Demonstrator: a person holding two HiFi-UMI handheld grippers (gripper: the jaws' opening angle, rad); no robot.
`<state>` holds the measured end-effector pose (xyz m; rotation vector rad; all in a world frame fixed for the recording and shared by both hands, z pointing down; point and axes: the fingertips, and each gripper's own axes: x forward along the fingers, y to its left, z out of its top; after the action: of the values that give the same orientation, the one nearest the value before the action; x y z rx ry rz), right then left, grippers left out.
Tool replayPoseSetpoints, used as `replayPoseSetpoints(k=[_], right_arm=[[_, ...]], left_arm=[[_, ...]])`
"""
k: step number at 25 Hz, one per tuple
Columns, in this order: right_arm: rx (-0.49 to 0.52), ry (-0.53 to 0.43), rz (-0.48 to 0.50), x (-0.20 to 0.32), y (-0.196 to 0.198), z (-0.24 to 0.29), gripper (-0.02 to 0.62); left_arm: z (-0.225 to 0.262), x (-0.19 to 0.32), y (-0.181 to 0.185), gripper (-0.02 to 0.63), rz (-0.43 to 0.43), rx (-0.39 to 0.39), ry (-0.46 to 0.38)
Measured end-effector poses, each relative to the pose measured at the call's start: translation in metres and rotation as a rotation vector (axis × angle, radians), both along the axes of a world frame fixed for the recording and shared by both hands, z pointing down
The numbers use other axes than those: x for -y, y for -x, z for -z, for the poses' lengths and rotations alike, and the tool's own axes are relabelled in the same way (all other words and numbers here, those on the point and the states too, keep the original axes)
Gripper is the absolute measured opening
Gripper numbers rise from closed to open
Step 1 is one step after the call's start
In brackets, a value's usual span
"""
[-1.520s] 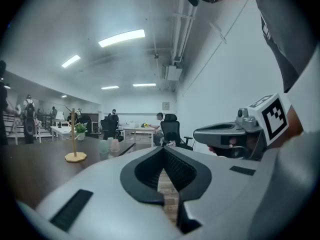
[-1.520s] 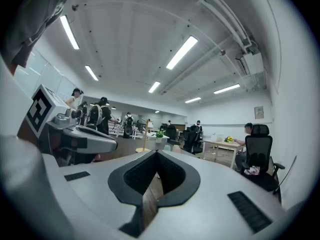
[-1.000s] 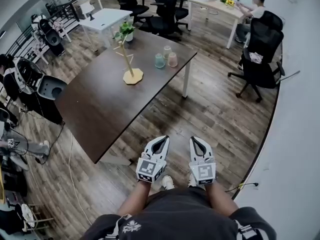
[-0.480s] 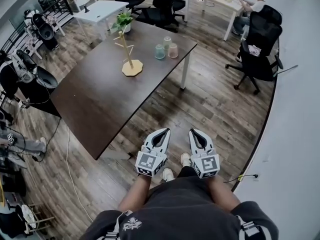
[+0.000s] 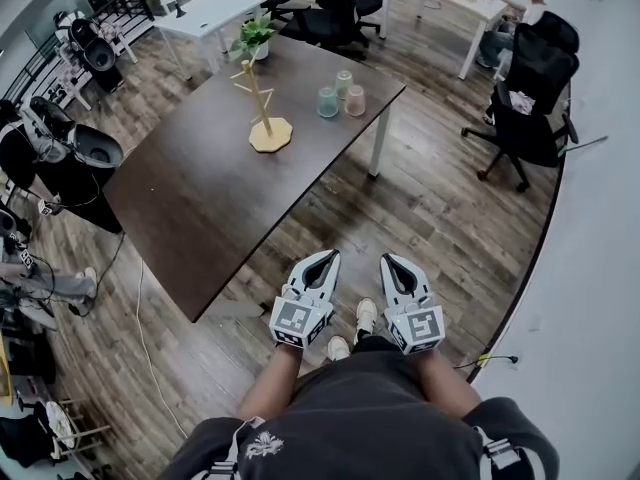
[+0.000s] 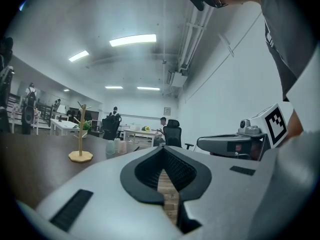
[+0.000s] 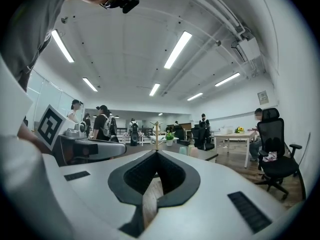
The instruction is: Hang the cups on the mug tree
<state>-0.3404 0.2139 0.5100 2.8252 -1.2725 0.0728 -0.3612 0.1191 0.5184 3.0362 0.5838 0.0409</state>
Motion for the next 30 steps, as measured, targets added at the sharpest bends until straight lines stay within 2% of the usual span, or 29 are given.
replayPoseSetpoints(k=[8, 17, 25, 30], right_arm=[[-0.009, -0.014, 0.042, 0.006, -0.058, 0.004, 0.025], [-0.016, -0.021, 0.063, -0.009, -0.13, 0.002, 0.025], [0.006, -0.047, 0.078, -0.02, -0.172, 0.001, 0.025], [0.006, -0.085, 0.051, -0.023, -0.198, 0.005, 0.025]], left_arm=[[0.011, -0.005, -0.055, 0.005, 0.003, -0.014, -0.026], [0.012, -0.028, -0.125, 0.005, 0.012, -0.011, -0.057], [0.013, -0.041, -0.161, 0.005, 0.015, 0.02, -0.087], [0.011, -0.039, -0.187, 0.005, 0.023, 0.034, -0.094]])
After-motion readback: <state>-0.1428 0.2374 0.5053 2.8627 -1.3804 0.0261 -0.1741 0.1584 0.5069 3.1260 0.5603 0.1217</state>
